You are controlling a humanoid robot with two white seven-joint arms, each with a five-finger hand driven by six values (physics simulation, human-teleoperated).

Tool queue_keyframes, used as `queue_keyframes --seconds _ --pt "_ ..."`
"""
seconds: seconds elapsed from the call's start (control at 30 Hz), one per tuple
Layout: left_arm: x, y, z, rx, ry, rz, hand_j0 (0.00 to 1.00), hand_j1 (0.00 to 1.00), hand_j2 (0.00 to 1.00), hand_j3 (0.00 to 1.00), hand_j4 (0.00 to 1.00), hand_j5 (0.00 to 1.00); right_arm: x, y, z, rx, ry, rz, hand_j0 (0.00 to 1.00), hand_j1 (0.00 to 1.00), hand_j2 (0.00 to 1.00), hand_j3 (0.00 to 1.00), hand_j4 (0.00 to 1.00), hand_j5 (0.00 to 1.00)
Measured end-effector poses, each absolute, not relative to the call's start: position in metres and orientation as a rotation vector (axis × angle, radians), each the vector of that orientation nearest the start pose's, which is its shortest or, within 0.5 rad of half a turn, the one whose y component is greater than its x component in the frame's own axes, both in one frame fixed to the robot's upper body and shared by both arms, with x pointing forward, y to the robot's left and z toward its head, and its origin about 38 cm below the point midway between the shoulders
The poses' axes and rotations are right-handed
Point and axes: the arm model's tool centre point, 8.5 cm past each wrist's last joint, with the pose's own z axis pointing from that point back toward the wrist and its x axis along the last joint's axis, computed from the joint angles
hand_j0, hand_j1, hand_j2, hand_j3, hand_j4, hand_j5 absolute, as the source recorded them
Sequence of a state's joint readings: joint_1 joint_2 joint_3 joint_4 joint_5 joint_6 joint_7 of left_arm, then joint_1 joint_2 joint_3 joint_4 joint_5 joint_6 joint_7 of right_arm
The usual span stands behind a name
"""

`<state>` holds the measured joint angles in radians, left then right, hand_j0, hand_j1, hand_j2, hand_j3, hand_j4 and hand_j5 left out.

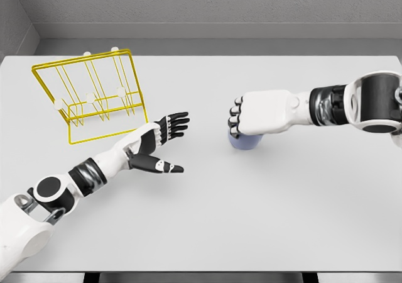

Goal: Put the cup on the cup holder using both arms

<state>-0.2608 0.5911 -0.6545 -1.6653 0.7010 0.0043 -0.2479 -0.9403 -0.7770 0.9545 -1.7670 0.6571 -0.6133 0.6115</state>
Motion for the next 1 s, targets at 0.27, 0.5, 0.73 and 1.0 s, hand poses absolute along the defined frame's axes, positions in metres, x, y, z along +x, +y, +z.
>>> queue_keyframes --seconds 0.27,0.5,0.73,1.0 --pt "0.365 0.200 0.105 -0.623 -1.372 -0.641 1.00 1.00 1.00 1.00 1.00 1.00 0.391 -0.138 0.255 0.493 1.381 -2.707 0.60 0.60 0.60 0.60 0.60 0.60" --pt "0.367 0.203 0.103 -0.609 -1.369 -0.627 1.00 1.00 1.00 1.00 1.00 1.00 0.382 -0.116 0.244 0.406 1.405 -2.676 0.61 0.61 0.61 0.61 0.61 0.61" --pt "0.372 0.206 0.104 -0.599 -1.373 -0.579 1.00 1.00 1.00 1.00 1.00 1.00 0.378 -0.109 0.238 0.370 1.409 -2.671 0.79 0.79 0.79 0.79 0.79 0.79" --pt "0.373 0.208 0.103 -0.596 -1.371 -0.568 1.00 1.00 1.00 1.00 1.00 1.00 0.381 -0.112 0.243 0.397 1.417 -2.668 1.00 1.00 1.00 1.00 1.00 1.00"
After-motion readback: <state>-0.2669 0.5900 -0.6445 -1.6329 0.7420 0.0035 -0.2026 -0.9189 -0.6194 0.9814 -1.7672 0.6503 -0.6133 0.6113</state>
